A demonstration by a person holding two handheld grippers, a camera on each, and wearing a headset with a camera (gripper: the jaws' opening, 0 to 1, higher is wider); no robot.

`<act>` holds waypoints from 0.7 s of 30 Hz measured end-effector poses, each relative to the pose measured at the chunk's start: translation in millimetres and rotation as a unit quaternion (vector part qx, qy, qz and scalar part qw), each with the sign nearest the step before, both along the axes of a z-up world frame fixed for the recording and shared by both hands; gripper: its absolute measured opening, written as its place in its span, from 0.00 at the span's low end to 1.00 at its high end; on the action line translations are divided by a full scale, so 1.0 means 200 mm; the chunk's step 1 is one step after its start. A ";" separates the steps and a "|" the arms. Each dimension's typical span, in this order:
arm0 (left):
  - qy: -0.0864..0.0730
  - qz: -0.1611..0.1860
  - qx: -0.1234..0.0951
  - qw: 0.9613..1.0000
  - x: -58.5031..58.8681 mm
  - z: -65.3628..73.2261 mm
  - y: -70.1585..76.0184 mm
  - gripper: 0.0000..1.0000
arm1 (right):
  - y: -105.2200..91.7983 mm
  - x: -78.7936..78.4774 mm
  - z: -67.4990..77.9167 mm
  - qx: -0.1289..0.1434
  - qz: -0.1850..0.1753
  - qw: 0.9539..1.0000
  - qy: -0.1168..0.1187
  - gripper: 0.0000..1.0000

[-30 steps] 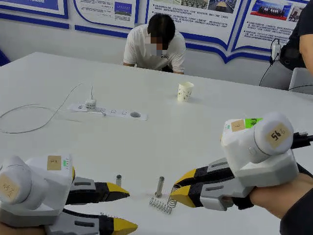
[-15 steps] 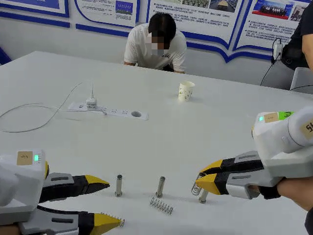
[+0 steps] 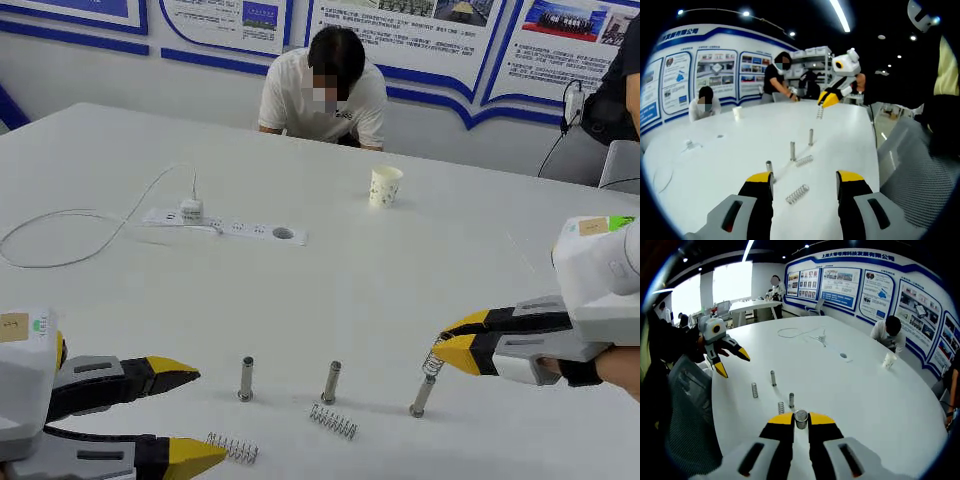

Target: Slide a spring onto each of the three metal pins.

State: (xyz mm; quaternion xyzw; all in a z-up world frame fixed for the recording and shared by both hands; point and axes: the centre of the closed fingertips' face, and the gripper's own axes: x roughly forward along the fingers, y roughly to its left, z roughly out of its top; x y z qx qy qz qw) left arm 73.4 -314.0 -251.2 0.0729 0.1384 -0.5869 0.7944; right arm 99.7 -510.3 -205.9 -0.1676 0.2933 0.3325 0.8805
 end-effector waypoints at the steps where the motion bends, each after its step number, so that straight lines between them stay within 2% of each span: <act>1: 0.000 0.001 0.000 1.000 0.00 0.00 0.00 0.52 | -0.01 0.01 0.00 0.000 -0.003 1.000 0.000 0.12; 5: 0.002 0.004 0.001 1.000 0.00 -0.01 0.00 0.53 | -0.06 0.04 -0.04 -0.009 -0.017 1.000 -0.001 0.12; 14: 0.004 0.010 -0.001 1.000 0.01 -0.01 0.01 0.54 | -0.12 0.11 -0.14 0.005 -0.046 0.999 0.015 0.12; 21: 0.008 0.015 -0.002 1.000 0.01 -0.02 0.02 0.55 | -0.13 0.13 -0.19 0.011 -0.054 0.998 0.022 0.12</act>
